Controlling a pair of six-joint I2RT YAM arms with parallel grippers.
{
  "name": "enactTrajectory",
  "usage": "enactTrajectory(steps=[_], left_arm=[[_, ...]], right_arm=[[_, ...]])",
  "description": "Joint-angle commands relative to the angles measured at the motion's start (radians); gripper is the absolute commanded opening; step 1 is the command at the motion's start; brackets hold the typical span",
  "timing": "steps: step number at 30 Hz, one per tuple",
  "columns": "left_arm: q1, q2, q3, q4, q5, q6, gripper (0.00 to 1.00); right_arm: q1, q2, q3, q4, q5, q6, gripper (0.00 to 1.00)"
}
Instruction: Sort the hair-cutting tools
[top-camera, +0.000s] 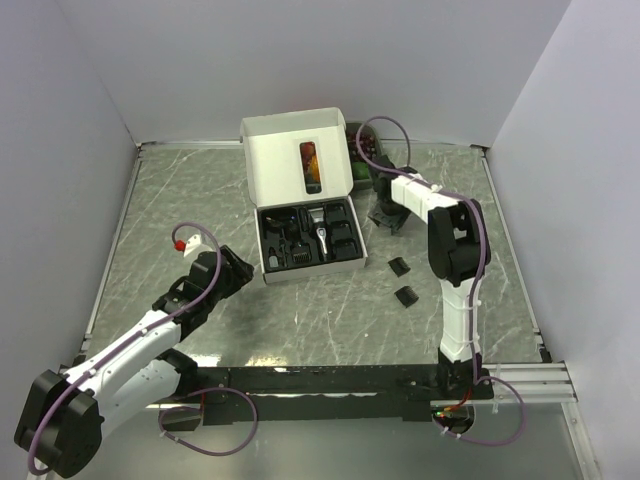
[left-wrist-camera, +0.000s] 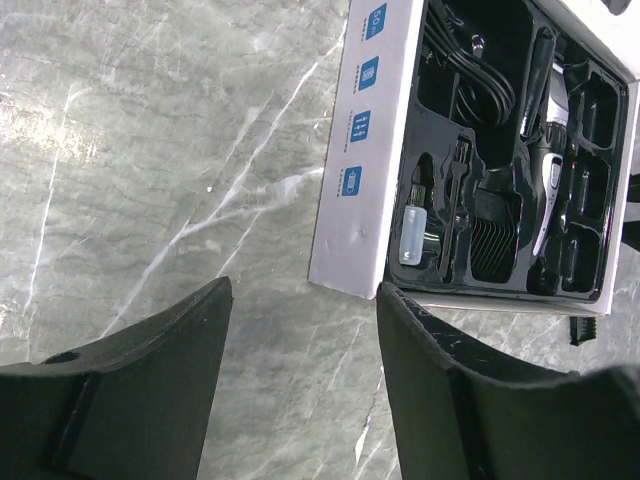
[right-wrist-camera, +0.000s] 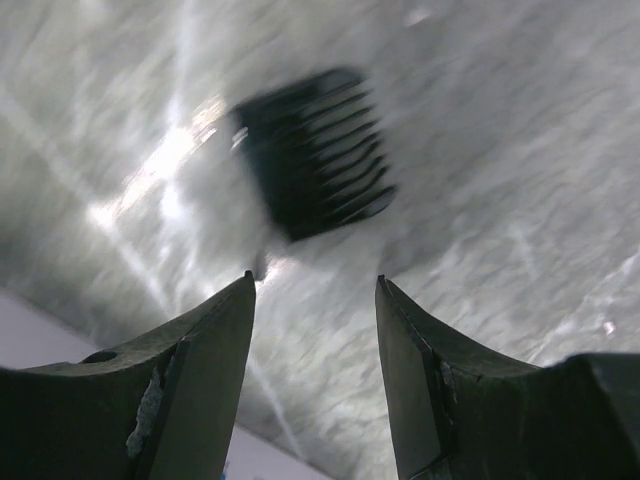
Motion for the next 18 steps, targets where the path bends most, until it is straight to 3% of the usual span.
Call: enactTrajectory(steps=[1, 8, 11, 16, 18], left_arm=[[-0.004, -0.012, 0.025, 0.009, -0.017, 0.010, 0.65], [-0.004, -0.033, 0.025, 0.006, -0.006, 0.019, 0.65], [-0.004, -0.036, 0.025, 0.012, 0.006, 0.025, 0.65], [-0.004, -0.055, 0.007, 0.025, 0.046, 0.036, 0.65], [-0.004, -0.061, -0.003, 0.032, 0.061, 0.036, 0.65]], right_arm=[[0.023, -0.091, -0.003, 0.029, 0.024, -0.126, 0.59], [-0.012, -0.341, -0.202, 0.249, -0.048, -0.472, 0.62], [-0.020, -0.357, -0.207, 0.293, -0.100, -0.650, 0.64], [-0.026, -0.297, -0.149, 0.319, -0.092, -0.915, 0.77], [-0.038, -0.280, -0.143, 0.347, -0.160, -1.035, 0.82]])
